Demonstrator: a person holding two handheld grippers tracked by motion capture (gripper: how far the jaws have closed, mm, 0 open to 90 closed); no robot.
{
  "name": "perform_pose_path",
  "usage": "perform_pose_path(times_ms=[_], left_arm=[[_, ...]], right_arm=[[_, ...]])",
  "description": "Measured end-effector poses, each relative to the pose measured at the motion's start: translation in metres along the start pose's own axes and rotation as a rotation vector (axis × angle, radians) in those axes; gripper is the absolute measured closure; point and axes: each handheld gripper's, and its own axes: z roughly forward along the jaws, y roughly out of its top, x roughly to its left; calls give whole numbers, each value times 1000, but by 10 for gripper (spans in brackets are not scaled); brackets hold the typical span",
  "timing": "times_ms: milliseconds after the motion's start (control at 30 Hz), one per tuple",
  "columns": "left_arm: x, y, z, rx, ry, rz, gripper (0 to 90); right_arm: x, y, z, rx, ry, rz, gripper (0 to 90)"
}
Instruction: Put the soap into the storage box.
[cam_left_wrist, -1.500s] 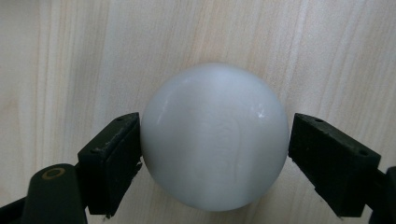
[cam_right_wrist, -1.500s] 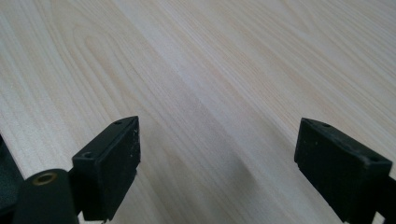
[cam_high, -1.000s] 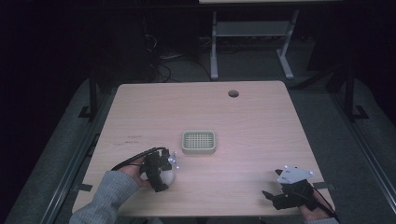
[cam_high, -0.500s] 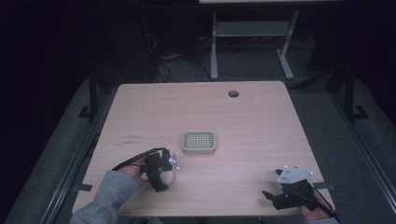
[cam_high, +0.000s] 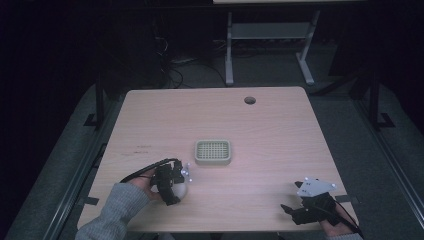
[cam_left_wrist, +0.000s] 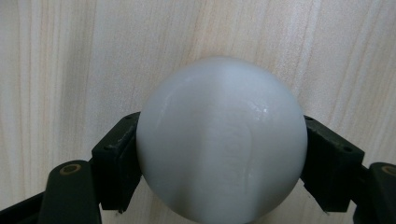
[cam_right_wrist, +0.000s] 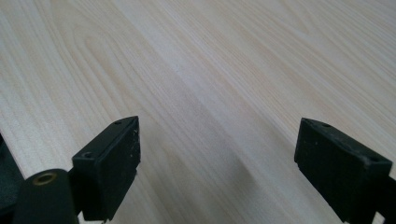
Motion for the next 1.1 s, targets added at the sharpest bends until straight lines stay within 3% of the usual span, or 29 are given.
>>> perform_pose_path(times_ms=[433, 1100], left_arm=[[1, -2, -1, -11, -23, -10, 241], [-4, 3, -14, -30, -25, 25, 242]], right_arm=[[-1, -1, 0, 2, 1, 9, 140], [-2, -1, 0, -3, -2, 11, 139]])
